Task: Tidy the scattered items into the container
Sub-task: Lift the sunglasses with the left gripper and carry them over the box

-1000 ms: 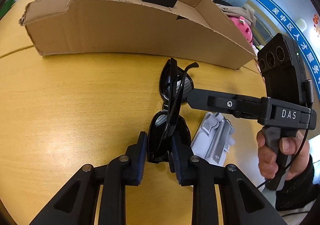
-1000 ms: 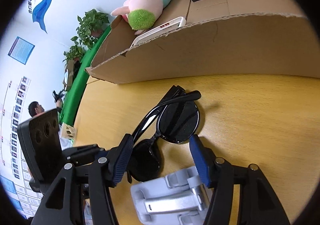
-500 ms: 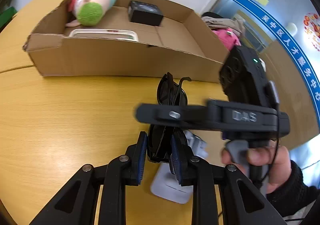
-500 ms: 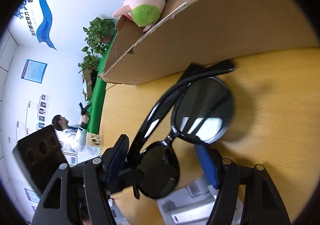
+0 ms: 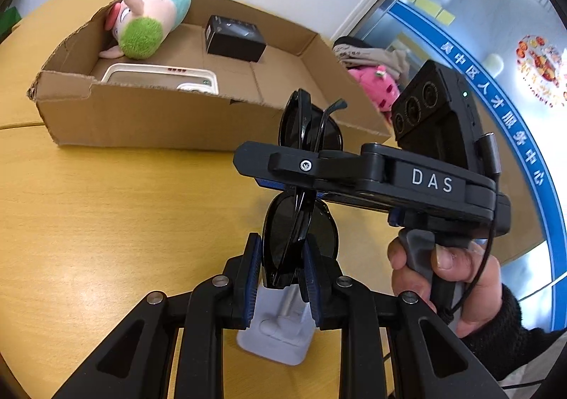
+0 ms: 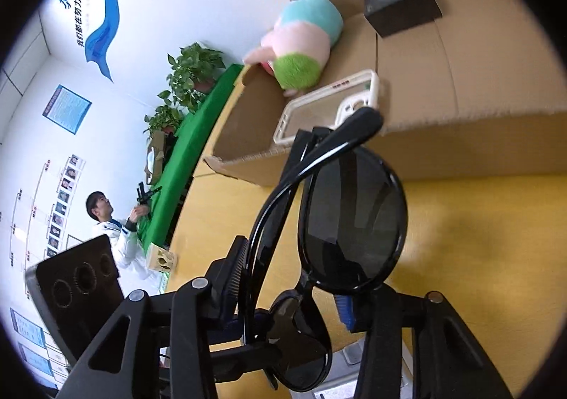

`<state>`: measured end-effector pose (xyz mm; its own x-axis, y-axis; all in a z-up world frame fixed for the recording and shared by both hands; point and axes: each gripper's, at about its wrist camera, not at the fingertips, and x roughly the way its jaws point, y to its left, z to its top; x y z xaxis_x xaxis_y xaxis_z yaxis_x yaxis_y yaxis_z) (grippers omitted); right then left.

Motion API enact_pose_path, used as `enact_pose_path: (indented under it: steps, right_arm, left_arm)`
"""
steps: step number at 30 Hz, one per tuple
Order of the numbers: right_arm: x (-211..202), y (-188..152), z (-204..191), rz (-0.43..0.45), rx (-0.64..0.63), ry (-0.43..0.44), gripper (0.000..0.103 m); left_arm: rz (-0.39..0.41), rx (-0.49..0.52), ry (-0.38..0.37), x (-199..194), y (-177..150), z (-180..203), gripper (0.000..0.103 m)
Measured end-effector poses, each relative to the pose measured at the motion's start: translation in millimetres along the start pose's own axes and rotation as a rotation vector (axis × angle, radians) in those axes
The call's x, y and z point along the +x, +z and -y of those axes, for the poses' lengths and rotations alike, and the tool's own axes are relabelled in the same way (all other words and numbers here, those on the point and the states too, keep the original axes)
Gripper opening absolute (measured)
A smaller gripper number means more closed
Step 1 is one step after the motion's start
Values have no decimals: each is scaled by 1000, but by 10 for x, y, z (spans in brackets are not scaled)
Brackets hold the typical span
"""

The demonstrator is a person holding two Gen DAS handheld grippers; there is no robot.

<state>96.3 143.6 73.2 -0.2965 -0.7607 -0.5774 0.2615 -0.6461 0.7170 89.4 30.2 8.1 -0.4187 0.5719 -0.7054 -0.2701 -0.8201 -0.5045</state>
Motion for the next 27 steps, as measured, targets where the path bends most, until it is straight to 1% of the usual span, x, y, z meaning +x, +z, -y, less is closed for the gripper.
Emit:
enact_pose_path:
  steps: [4, 7, 9, 11, 12, 17, 21, 27]
  right_arm:
    - [-50, 38, -41, 14, -22, -12, 45]
    - [-127, 116, -36, 23, -29, -1, 46]
    - [-186, 187, -28, 43, -34, -24, 49]
    - [-245, 258, 7, 60, -21, -26, 51]
    - [-265, 292, 13, 67, -20, -22, 51]
    - [-367, 466, -98, 111, -99, -72, 47]
    - [-455, 749, -94, 135, -124, -72, 44]
    - [-473, 1329, -172, 135, -184, -98, 40]
  left_arm:
    - [11, 14, 4, -15, 40, 52, 24]
    - [29, 20, -4, -64, 86, 89, 24]
    - [39, 26, -6, -83, 132, 126, 24]
    - [48, 37, -4, -90, 193, 171, 24]
    - [51, 42, -1, -87, 223, 192, 24]
    - [51, 60, 5, -12, 425, 292, 24]
    - [76, 79, 21, 47, 699, 366, 24]
    - [106, 48, 14, 158, 1164, 333, 24]
